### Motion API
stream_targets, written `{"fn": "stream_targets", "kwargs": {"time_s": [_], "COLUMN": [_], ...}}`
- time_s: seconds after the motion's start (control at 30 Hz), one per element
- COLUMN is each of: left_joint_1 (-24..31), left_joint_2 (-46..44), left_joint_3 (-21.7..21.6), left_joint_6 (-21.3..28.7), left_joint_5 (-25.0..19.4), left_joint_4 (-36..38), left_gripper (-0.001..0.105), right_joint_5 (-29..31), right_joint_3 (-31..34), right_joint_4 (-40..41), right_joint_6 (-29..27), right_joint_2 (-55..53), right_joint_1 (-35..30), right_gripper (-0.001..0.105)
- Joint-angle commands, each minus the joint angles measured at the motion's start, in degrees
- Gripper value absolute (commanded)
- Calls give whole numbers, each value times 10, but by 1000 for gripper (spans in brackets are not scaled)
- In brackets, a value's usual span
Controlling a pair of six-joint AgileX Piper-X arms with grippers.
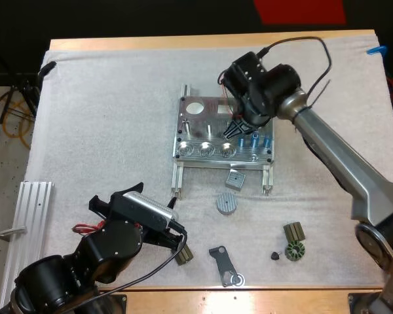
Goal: Load cells from right to left
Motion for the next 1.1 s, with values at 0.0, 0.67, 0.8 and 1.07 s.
{"fn": "stream_targets", "kwargs": {"time_s": [0.0, 0.67, 0.8, 1.07], "left_joint_1": [1, 1, 1, 1], "left_joint_2": [-2, -2, -2, -2], "left_joint_3": [-5, -5, -5, -5], "left_joint_6": [0, 62, 98, 151], "left_joint_5": [-11, -16, -16, -16], "left_joint_4": [3, 3, 3, -17], "left_gripper": [63, 63, 63, 63], "right_joint_5": [-1, -1, -1, -1], "right_joint_3": [-4, -3, -3, -3], "right_joint_4": [3, 67, 67, 83], "right_joint_6": [3, 19, 28, 33], "right_joint_2": [-16, -72, -81, -111], "right_joint_1": [0, 0, 0, 0], "right_gripper": [42, 42, 42, 42]}}
